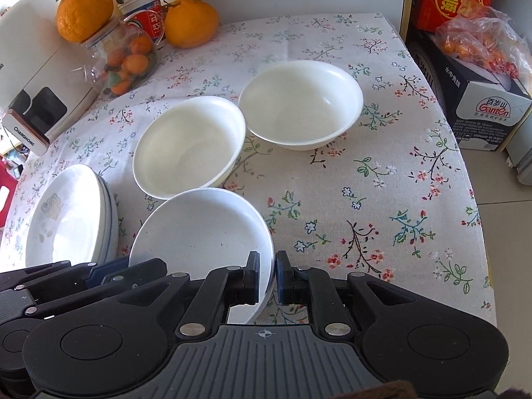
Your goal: Organize plates and bowls
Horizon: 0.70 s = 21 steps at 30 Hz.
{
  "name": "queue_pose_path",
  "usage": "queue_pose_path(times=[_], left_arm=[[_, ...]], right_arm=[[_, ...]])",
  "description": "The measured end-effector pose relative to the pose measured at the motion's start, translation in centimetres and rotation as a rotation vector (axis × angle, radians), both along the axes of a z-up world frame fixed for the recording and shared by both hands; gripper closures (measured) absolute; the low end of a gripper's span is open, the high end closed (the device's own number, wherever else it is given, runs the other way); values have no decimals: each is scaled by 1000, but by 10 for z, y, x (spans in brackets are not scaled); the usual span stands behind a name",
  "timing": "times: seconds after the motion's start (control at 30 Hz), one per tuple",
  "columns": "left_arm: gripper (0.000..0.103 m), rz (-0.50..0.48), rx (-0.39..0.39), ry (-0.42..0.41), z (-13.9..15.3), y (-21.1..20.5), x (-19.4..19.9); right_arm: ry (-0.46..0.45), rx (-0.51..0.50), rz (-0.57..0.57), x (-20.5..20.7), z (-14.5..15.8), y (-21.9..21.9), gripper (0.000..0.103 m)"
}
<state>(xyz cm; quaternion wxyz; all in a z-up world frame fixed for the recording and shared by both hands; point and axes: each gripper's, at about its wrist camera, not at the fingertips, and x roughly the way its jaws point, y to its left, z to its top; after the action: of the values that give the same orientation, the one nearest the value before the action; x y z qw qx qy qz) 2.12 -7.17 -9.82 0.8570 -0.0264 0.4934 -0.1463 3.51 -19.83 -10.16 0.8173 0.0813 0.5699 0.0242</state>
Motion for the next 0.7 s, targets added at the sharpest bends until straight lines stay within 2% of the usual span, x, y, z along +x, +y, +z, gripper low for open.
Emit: queue_pose_path(times=[0.13,0.33,0.7], left_arm=[[89,-4,-13,-2,1,1,3],[80,0,-29,-15,5,3,3],[77,30,-72,-22,16,11,9]], right_arm=[[5,22,-16,1,0,-5,91],[-3,51,-49,1,3,-11,91],[-33,107,-109,4,12,-26,91]])
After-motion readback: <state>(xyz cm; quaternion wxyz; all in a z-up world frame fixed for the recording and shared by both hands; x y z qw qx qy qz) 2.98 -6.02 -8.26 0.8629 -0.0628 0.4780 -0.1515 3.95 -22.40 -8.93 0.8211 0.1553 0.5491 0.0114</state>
